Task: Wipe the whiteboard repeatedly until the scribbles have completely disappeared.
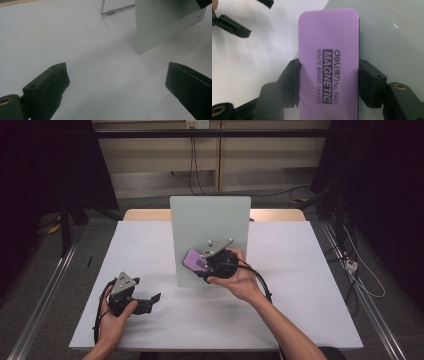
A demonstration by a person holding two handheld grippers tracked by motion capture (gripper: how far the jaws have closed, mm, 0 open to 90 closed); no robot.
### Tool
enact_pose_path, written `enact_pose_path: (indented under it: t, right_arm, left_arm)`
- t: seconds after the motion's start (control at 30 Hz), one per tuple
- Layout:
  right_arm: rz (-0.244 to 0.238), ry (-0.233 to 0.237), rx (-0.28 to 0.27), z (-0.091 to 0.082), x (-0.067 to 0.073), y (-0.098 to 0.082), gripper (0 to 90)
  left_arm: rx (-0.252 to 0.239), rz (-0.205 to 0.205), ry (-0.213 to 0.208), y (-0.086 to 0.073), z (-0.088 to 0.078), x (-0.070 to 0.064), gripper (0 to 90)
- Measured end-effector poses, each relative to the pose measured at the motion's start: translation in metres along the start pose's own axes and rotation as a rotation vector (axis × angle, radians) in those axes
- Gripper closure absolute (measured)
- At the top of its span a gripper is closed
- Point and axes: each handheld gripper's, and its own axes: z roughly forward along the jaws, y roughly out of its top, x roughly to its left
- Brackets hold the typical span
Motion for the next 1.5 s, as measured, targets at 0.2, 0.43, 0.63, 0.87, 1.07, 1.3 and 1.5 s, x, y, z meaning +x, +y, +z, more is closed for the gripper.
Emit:
enact_pose_path:
  t: [0.2, 0.43, 0.63, 0.87, 1.07, 1.3, 1.5]
  right_arm:
    - [-0.017, 0.035, 0.043, 0.015, 0.009, -0.007, 41.5]
    - [-0.027, 0.077, 0.097, 0.029, 0.018, -0.014, 41.6]
    - [-0.033, 0.091, 0.130, 0.033, 0.021, -0.016, 41.6]
    - [-0.013, 0.072, 0.076, 0.024, 0.014, -0.009, 41.6]
    - [0.054, 0.038, -0.034, 0.005, -0.002, 0.007, 41.6]
    - [0.034, -0.013, -0.069, -0.004, -0.009, 0.034, 41.5]
    - [-0.009, -0.026, -0.053, 0.006, -0.002, 0.040, 41.6]
  left_arm:
    - [0.004, 0.003, 0.002, 0.000, 0.000, 0.001, 4.6]
    - [0.000, -0.001, 0.003, 0.000, 0.000, 0.000, 4.6]
    - [-0.001, -0.005, 0.003, 0.000, 0.000, 0.001, 4.6]
    - [-0.001, -0.002, 0.004, 0.000, 0.000, 0.002, 4.6]
    - [0.000, -0.004, 0.002, 0.000, 0.000, 0.001, 4.6]
    - [0.000, -0.002, 0.004, 0.000, 0.000, 0.002, 4.6]
    - [-0.005, 0.002, 0.003, 0.000, 0.000, 0.002, 4.6]
